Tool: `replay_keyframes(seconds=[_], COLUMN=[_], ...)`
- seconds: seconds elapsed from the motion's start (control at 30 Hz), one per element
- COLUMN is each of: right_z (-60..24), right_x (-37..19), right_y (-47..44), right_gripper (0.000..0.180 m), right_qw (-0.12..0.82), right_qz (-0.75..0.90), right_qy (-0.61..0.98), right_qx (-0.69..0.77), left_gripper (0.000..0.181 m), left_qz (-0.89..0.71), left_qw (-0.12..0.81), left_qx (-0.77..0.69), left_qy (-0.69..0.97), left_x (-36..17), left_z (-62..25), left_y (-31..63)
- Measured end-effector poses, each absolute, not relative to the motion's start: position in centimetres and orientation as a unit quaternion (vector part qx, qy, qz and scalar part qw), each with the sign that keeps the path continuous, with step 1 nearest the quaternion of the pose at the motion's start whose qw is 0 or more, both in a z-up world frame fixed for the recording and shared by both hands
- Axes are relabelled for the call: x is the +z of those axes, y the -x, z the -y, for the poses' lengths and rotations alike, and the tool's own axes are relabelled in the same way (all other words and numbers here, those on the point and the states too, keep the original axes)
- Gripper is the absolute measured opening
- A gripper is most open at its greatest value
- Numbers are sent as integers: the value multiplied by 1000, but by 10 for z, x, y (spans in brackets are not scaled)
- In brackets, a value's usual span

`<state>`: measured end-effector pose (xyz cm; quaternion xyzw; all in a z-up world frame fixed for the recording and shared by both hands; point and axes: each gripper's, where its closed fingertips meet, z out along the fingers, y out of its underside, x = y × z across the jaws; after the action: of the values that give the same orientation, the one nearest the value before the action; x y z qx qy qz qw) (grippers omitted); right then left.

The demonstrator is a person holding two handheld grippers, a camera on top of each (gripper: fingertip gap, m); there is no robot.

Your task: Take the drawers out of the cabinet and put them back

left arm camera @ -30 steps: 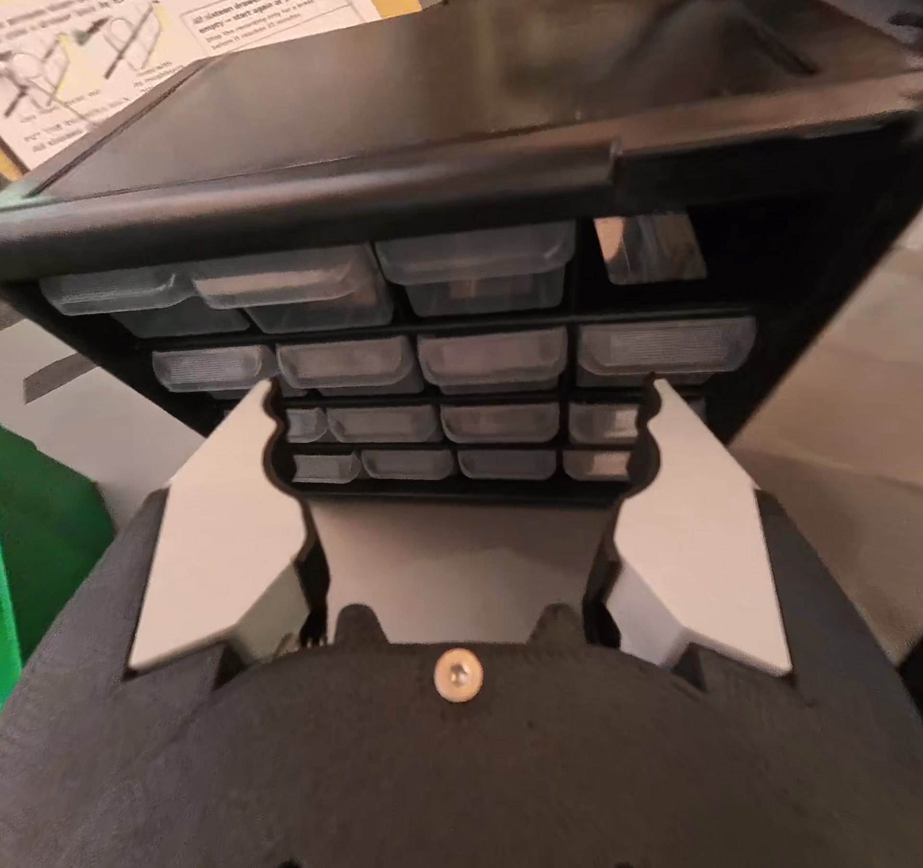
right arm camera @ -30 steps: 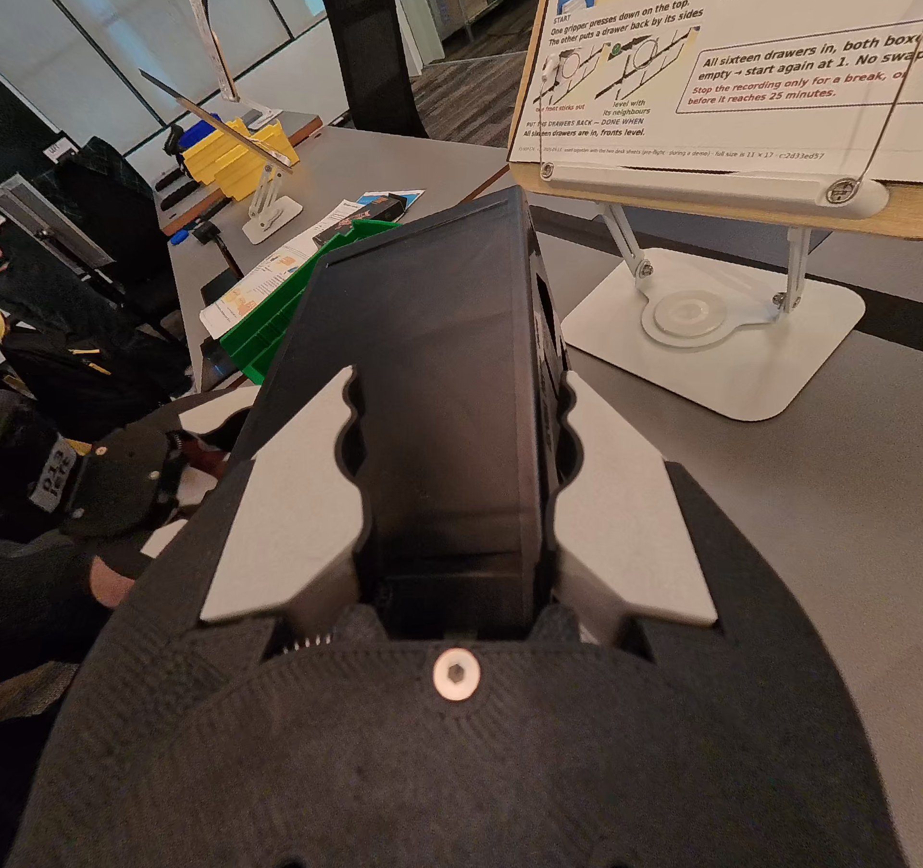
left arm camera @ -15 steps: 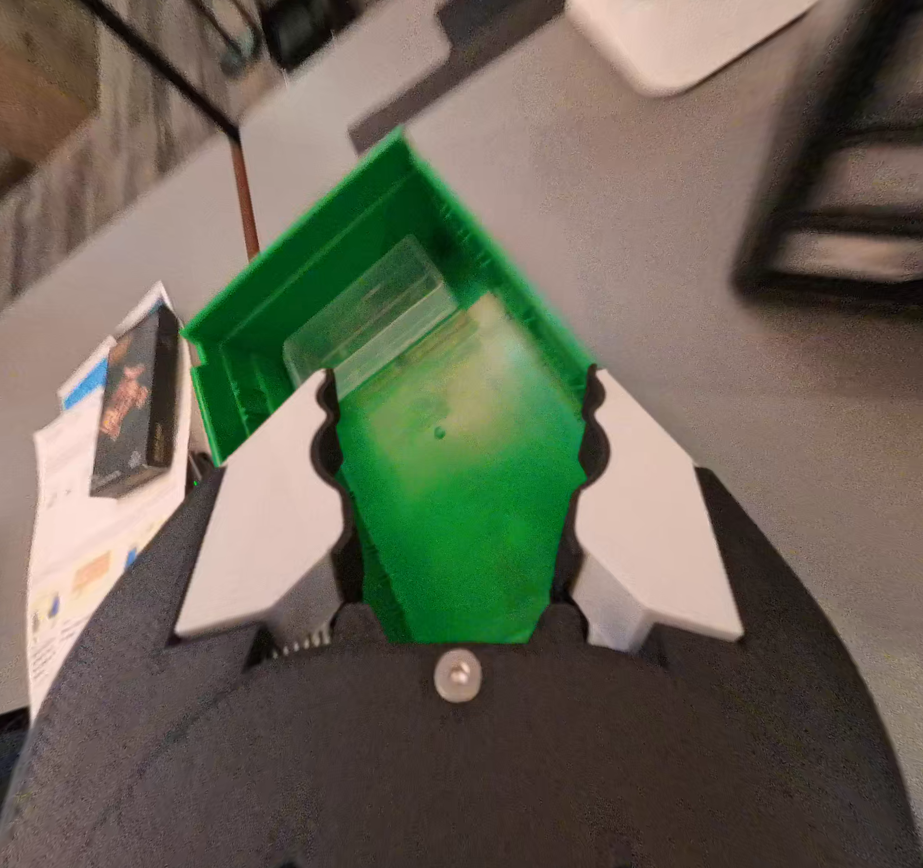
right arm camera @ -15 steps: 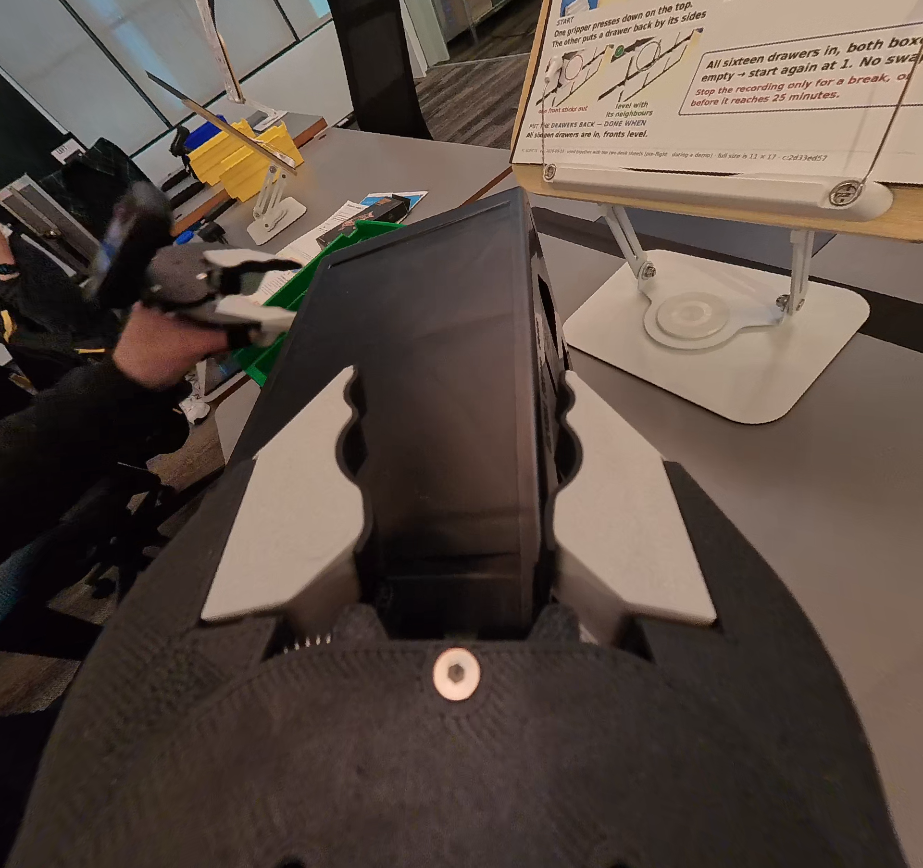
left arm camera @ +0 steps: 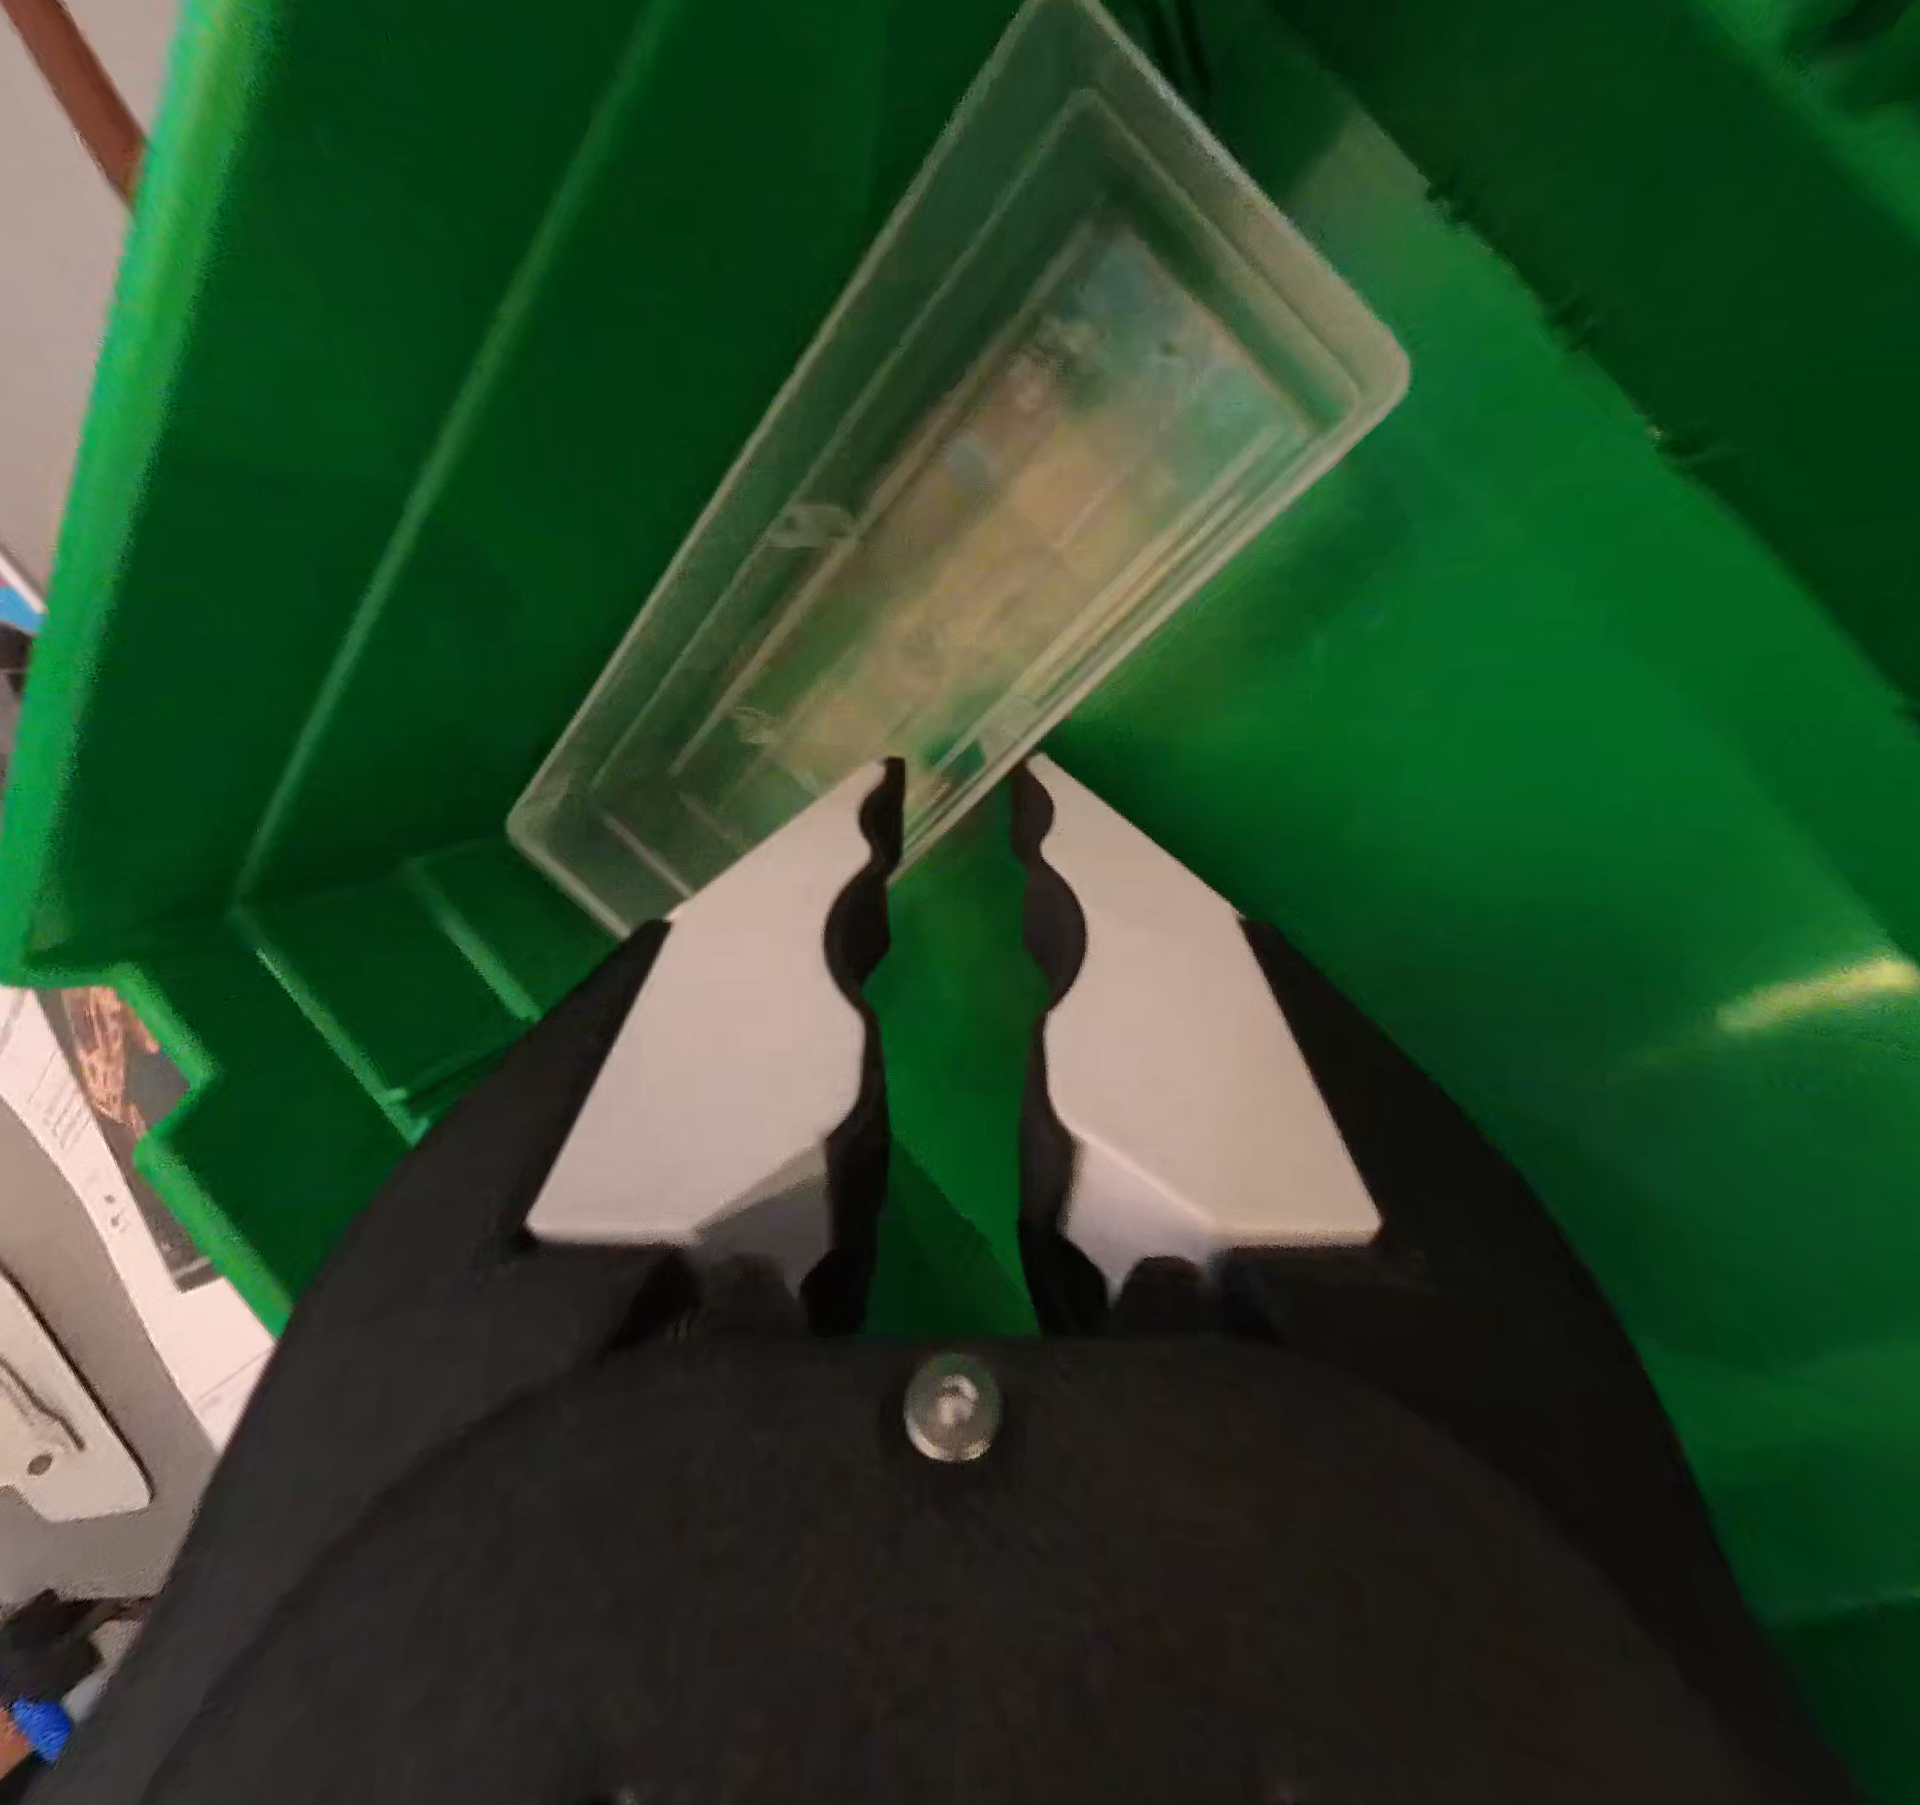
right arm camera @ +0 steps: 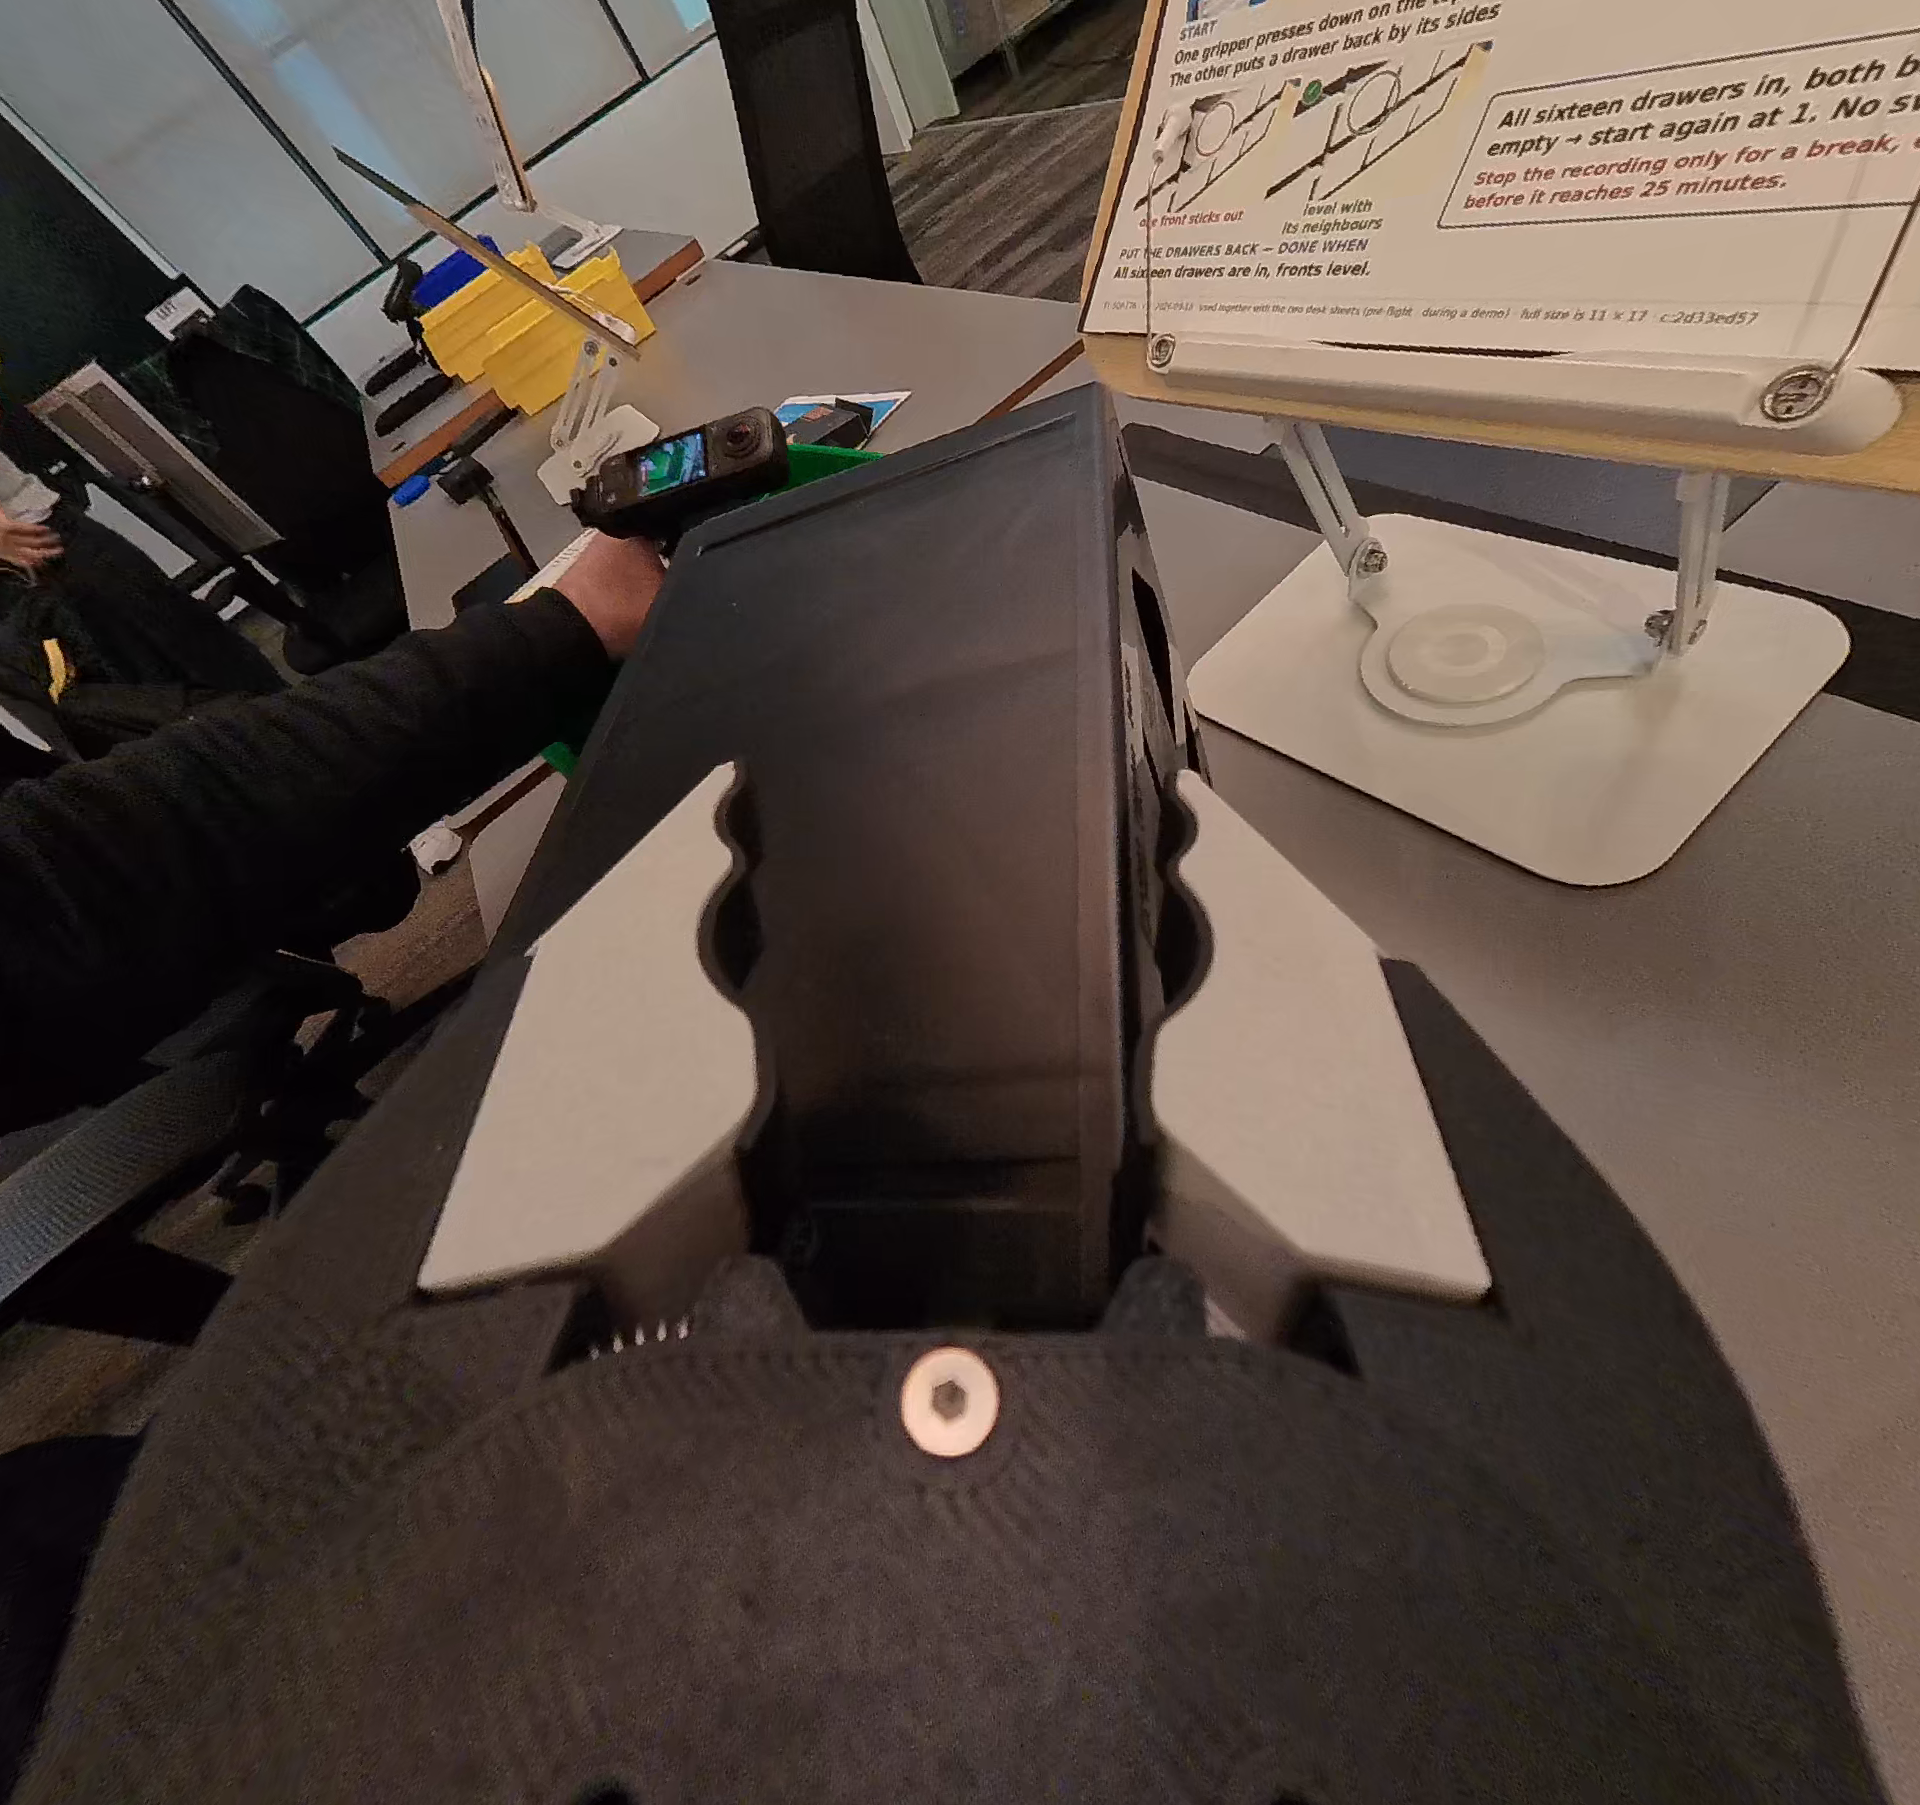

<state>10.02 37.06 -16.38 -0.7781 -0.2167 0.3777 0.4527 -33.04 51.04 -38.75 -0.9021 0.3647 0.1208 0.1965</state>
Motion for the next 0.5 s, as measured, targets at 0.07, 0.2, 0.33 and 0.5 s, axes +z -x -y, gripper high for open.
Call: replay_keyframes(seconds=[0.07, 0.2, 0.33, 0.5], right_z=[-371, -370, -370, -370], right_x=[-164, -164, -163, -163], right_y=[-100, -100, -100, -100], right_gripper=[76, 76, 76, 76], right_qw=[452, 453, 454, 454], right_qz=[217, 218, 218, 217], right_qy=[777, 776, 776, 776], right_qx=[380, 381, 381, 381], left_gripper=[10, 0, 0, 0], left_qz=[-378, -385, -375, -381], left_qw=[177, 171, 198, 231], left_qx=[121, 125, 75, 46], left_qy=[901, 898, 902, 894], left_x=[-389, -375, -342, -289], left_z=[-502, -476, -439, -371], left_y=[327, 313, 283, 247])
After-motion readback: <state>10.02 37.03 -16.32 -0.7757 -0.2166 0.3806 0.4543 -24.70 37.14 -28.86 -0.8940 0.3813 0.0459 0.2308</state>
